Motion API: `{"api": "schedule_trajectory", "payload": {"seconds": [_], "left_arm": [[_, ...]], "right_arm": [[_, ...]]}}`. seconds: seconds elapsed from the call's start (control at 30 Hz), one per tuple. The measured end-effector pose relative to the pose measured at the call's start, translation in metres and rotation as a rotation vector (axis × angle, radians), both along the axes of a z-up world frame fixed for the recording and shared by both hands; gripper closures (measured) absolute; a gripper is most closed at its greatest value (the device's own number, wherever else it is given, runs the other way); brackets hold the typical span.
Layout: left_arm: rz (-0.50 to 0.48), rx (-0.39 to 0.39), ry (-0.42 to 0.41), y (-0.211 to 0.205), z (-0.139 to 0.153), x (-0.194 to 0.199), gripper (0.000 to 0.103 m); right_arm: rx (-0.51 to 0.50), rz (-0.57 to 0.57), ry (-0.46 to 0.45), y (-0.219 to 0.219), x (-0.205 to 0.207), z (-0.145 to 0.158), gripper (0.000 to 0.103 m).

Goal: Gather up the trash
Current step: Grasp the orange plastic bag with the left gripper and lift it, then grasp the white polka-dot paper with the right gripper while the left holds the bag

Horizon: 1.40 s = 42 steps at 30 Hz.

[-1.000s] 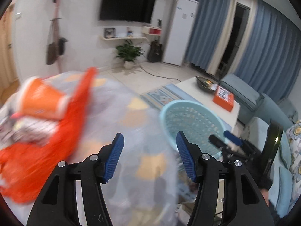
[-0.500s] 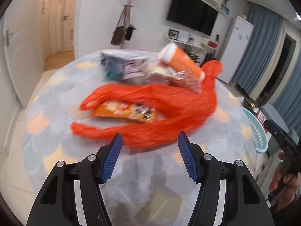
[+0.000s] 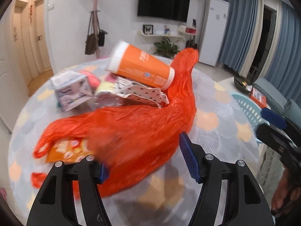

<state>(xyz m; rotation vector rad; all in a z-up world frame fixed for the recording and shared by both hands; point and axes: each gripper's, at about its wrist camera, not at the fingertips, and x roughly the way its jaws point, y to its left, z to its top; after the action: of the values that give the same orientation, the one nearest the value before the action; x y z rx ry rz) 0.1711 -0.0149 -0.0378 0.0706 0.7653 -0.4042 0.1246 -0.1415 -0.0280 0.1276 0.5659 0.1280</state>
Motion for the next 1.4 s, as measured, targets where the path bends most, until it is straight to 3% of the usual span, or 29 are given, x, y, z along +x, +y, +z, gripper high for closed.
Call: {"api": "schedule_trajectory", "payload": {"seconds": [0.03, 0.07, 0.17, 0.27, 0.5, 0.63, 0.93, 1.07, 1.17, 1.4], "left_arm": [[-0.008, -0.014, 0.035, -0.003, -0.006, 0.006, 0.051], [-0.023, -0.033, 0.066, -0.004, -0.01, 0.007, 0.076], [-0.056, -0.044, 0.047, -0.003, -0.013, -0.004, 0.099], [-0.079, -0.061, 0.023, 0.002, -0.005, -0.02, 0.102], [-0.136, -0.142, -0.133, 0.05, 0.035, -0.094, 0.102], [-0.174, -0.152, -0.148, 0.078, 0.041, -0.119, 0.102], [0.084, -0.244, -0.282, 0.163, 0.064, -0.137, 0.102], [0.122, -0.234, -0.273, 0.164, 0.059, -0.136, 0.102], [0.127, -0.227, -0.266, 0.16, 0.054, -0.137, 0.102], [0.116, -0.227, -0.224, 0.156, 0.046, -0.146, 0.102]], "right_arm": [[0.001, -0.002, 0.003, -0.001, 0.001, -0.001, 0.027], [0.002, -0.006, 0.006, -0.003, 0.0, -0.001, 0.027], [-0.004, -0.015, 0.001, -0.008, -0.002, 0.002, 0.027], [0.002, -0.019, 0.005, -0.009, 0.0, 0.001, 0.027], [0.006, -0.004, -0.021, 0.003, 0.002, 0.007, 0.027], [0.057, 0.0, -0.013, 0.005, 0.008, 0.011, 0.027], [0.058, 0.052, 0.04, 0.034, 0.033, 0.005, 0.021], [0.024, 0.117, 0.132, 0.063, 0.055, -0.002, 0.02], [-0.1, 0.152, 0.167, 0.095, 0.069, -0.011, 0.02], [-0.143, 0.17, 0.309, 0.123, 0.102, -0.039, 0.02]]}}
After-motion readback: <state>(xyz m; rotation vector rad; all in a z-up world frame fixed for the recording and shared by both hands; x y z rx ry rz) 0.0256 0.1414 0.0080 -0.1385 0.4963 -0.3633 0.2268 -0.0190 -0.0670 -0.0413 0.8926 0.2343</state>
